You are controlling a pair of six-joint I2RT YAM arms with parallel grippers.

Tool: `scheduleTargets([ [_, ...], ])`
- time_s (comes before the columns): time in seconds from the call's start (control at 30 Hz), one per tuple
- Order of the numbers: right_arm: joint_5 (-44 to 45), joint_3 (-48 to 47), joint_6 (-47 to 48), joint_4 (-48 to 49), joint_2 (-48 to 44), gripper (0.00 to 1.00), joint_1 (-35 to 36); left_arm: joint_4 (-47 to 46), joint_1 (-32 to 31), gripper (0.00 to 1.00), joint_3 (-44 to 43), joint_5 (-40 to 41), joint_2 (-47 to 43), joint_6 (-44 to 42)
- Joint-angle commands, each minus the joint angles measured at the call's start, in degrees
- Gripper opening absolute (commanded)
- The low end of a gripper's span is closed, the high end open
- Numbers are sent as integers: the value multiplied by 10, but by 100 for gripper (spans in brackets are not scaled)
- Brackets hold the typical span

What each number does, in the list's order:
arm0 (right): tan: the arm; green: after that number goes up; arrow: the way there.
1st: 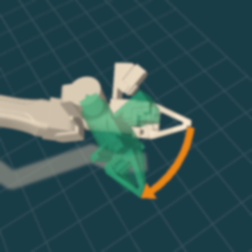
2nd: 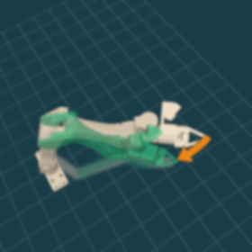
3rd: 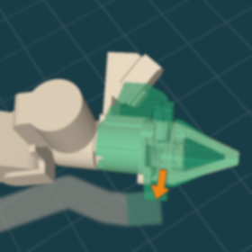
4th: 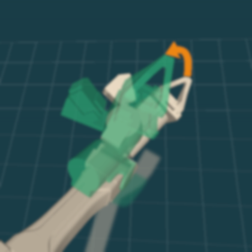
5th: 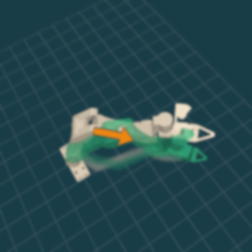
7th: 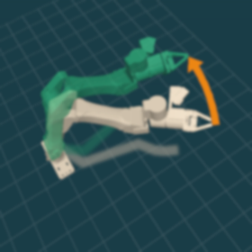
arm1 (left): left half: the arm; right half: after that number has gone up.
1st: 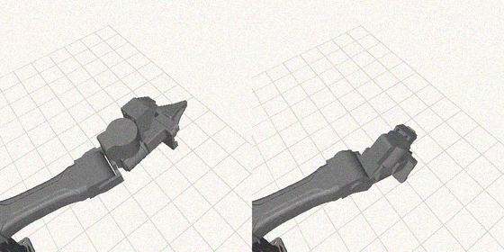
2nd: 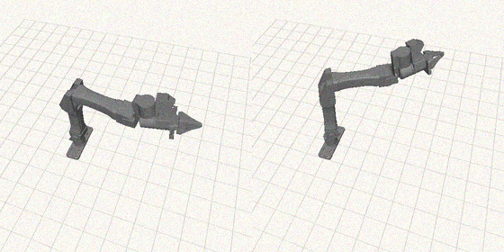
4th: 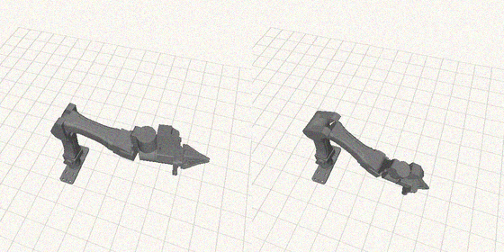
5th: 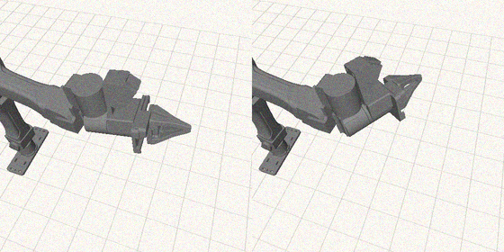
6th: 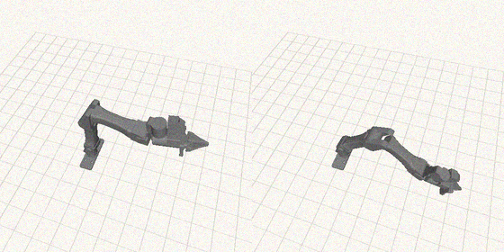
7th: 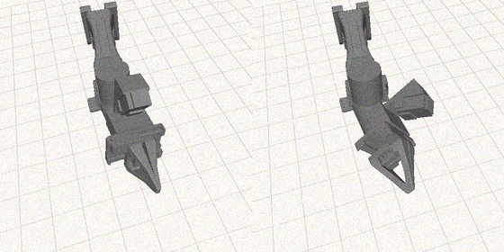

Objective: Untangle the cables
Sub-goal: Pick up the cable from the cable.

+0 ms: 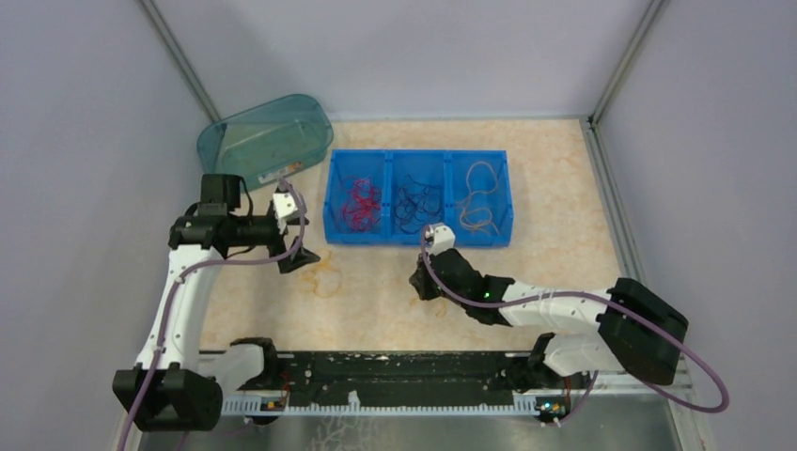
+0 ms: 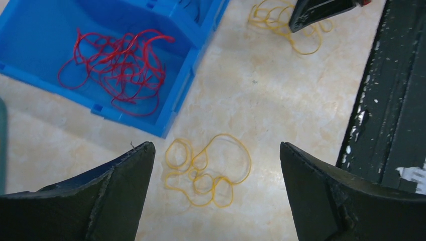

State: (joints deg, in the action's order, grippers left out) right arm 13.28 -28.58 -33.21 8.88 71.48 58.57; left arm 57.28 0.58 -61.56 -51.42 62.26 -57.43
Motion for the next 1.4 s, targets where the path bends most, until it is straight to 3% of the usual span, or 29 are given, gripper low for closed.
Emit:
scheduleTargets([
  [0.0, 9, -16, -11, 107, -46, 0, 9, -62, -41, 99, 47, -71, -42, 69],
  [0.17, -37, -22, -19, 160, -91, 0, 14, -179, -128, 99, 124, -60, -107, 168],
  [0.27, -21, -60, -15, 59, -105, 0, 15, -218, -168, 99, 150, -46, -132, 199],
  [0.3, -13, -66, -12, 19, -107, 9, 14, -220, -175, 99, 152, -42, -135, 201],
  [0.37, 2, -58, -25, -36, -111, 38, 15, -223, -179, 99, 149, -33, -138, 193],
  [0.4, 12, -50, -41, -57, -111, 46, 15, -227, -179, 100, 147, -20, -137, 193],
  [0.6, 33, -27, -125, -127, -76, 50, 36, -222, -179, 100, 128, 2, -124, 177],
  [0.8, 54, -51, -138, -131, -3, 45, 44, -198, -179, 100, 112, 5, -123, 153],
  [1.07, 94, -58, -125, -66, 37, 36, 44, -188, -179, 100, 102, 4, -127, 147],
  [1.3, 77, -46, -98, -3, -2, 1, 44, -166, -179, 100, 101, 5, -128, 125],
  [1.37, 51, -32, -68, 32, -38, 0, 44, -164, -179, 100, 103, 3, -129, 121],
])
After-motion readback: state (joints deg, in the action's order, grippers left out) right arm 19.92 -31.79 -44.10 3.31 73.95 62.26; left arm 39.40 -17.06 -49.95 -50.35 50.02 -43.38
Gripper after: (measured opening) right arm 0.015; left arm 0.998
